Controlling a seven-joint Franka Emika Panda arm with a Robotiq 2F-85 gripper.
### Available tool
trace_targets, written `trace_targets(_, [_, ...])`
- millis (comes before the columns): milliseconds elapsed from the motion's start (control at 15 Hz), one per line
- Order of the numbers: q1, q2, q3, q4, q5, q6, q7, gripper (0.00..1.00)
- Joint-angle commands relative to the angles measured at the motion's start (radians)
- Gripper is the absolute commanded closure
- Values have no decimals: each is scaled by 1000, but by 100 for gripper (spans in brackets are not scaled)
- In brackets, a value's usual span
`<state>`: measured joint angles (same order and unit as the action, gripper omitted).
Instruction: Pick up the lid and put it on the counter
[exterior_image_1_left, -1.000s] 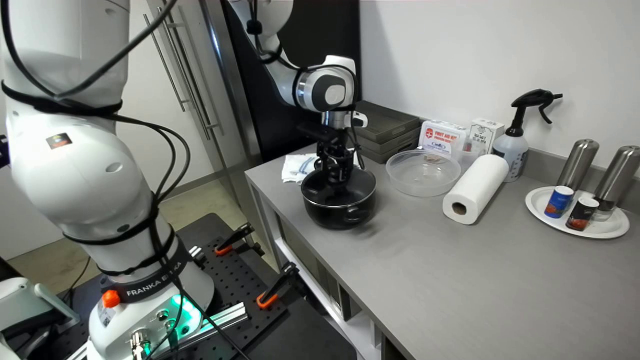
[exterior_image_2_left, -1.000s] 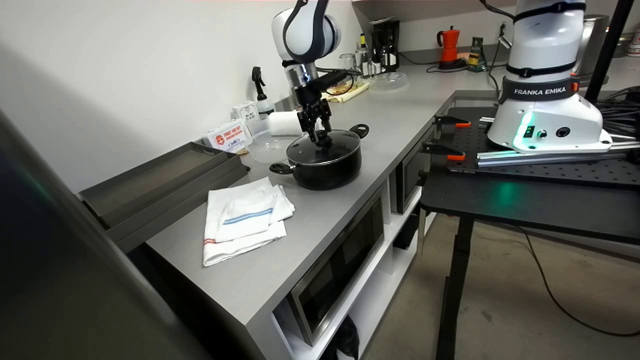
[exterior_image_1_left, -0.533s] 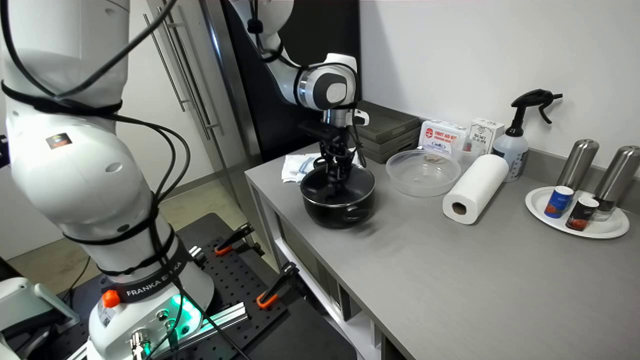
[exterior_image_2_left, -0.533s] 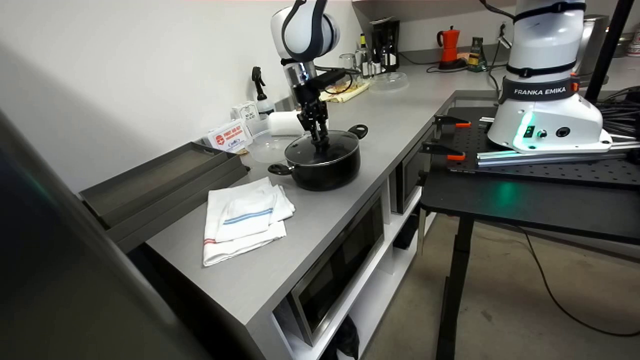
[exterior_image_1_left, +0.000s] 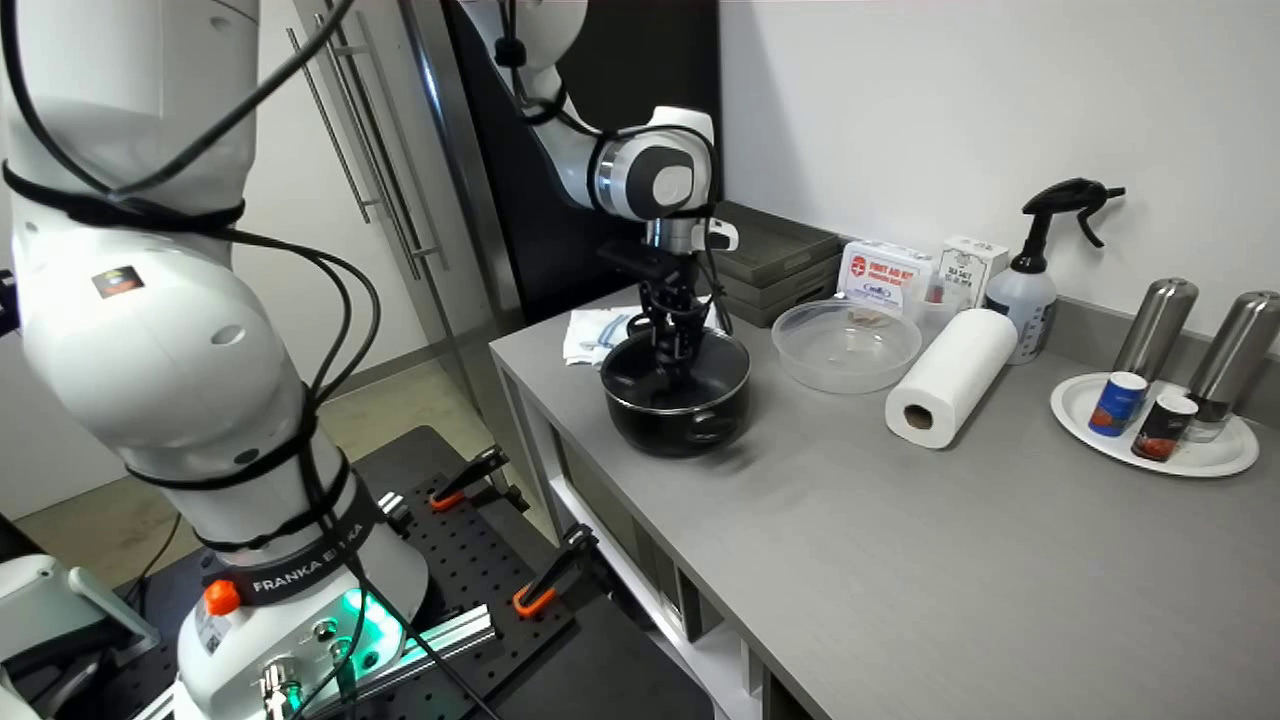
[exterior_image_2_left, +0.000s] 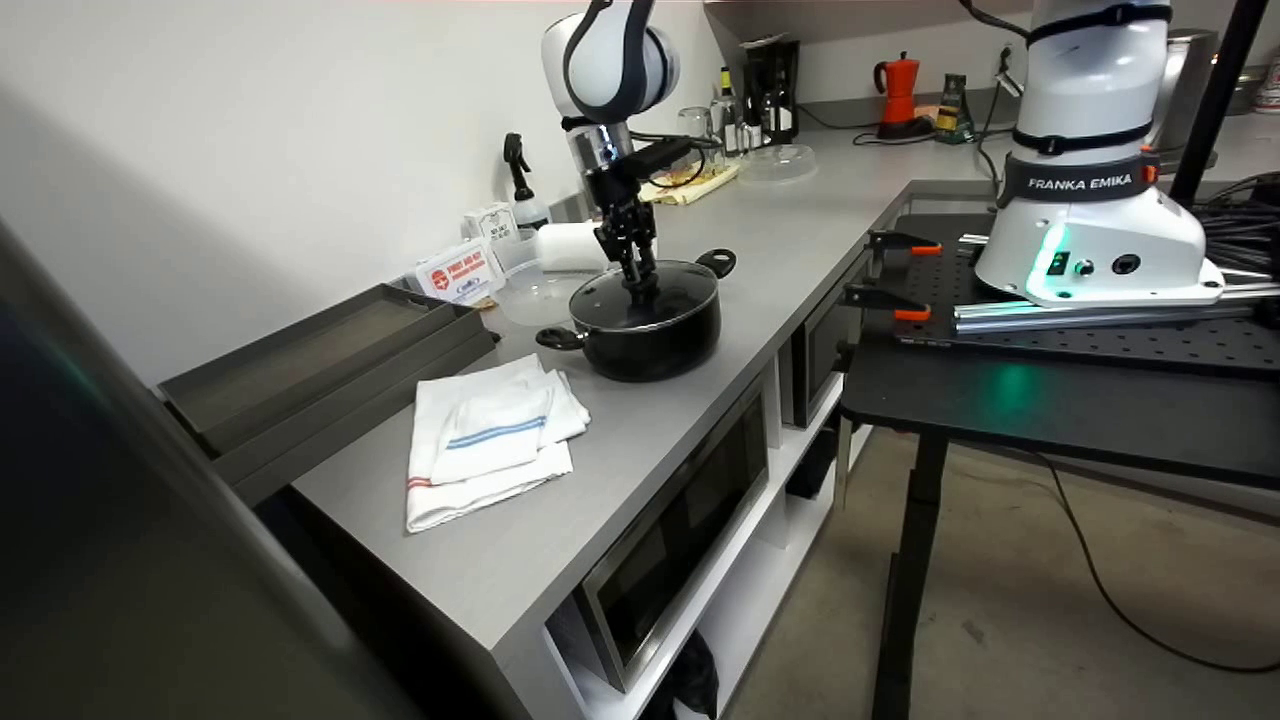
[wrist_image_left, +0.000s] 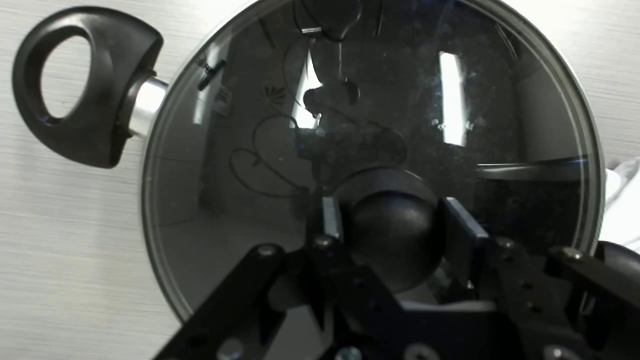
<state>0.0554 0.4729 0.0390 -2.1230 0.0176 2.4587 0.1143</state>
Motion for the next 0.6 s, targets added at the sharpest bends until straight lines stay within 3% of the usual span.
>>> trace_targets(0, [15, -54, -5, -29, -4, -5, 4, 75])
trace_targets(533, [37, -157, -12, -95, -37, -18, 30, 75])
